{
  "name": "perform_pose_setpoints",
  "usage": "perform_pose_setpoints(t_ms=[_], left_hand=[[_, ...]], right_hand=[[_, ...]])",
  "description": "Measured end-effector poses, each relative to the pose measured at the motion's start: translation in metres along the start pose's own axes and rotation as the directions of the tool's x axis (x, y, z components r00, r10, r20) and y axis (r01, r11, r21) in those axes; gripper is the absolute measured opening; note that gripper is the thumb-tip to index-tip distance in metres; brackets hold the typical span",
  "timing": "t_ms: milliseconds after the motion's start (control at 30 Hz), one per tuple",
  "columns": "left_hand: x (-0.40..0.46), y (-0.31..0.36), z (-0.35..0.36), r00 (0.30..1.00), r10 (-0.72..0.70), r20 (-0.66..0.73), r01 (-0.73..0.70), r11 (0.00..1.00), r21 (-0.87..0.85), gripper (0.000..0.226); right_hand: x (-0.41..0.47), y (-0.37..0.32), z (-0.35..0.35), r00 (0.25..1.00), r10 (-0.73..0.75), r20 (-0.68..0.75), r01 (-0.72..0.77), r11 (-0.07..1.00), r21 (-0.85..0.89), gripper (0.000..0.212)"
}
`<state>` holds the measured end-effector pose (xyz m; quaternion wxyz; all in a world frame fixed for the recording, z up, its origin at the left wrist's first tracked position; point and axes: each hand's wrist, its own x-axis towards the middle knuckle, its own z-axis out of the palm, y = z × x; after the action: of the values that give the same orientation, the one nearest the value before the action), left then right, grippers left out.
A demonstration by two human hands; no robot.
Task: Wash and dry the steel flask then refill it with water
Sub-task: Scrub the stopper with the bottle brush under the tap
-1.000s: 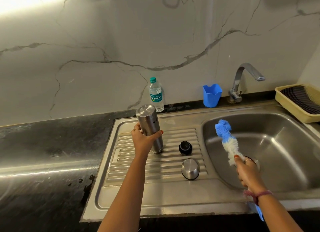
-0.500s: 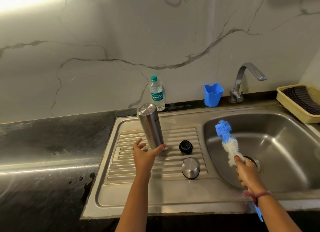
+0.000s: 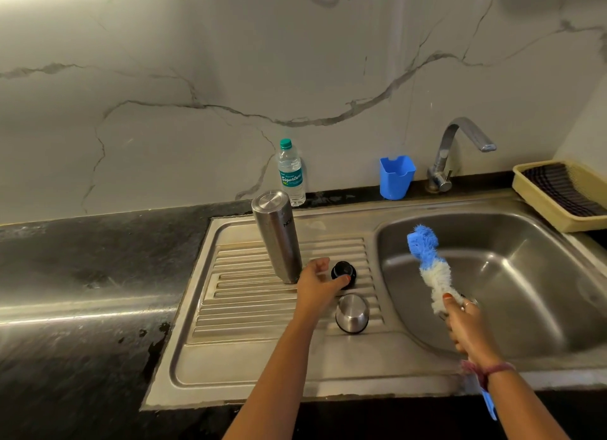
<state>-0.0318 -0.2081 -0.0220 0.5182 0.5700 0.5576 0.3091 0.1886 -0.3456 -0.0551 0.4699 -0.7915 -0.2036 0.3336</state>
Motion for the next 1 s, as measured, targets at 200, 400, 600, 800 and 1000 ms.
perform_pose_setpoints(t_ms=[200,400,600,800,1000], left_hand=[[0.031,0.013,0.009,0.994,-0.002,0.105,-0.027,0.963,0.267,0.07],[0.045,0.02,0.015,0.96,-0.092,0.266,-0.065,0.847,0.528,0.076],[0.05,0.017,0.024,0.962,-0.052,0.267,-0.123,0.793,0.596,0.069],[0.055,0.028,0.037,0.965,-0.003,0.261,-0.149,0.816,0.559,0.042],[0.055,0.062,0.075,0.943,0.091,0.32,-0.238,0.857,0.458,0.027]], right_hand=[[0.0,0.004,-0.012,1.0,0.008,-0.008,-0.008,1.0,-0.011,0.031],[0.004,0.009,-0.021,0.999,0.032,-0.017,-0.032,0.999,0.005,0.027],[0.011,0.01,-0.036,0.999,0.04,-0.03,-0.039,0.999,0.016,0.028],[0.025,0.009,-0.059,0.999,0.039,-0.022,-0.039,0.999,0.021,0.027],[0.051,0.003,-0.09,1.0,0.023,0.015,-0.023,1.0,0.018,0.027]])
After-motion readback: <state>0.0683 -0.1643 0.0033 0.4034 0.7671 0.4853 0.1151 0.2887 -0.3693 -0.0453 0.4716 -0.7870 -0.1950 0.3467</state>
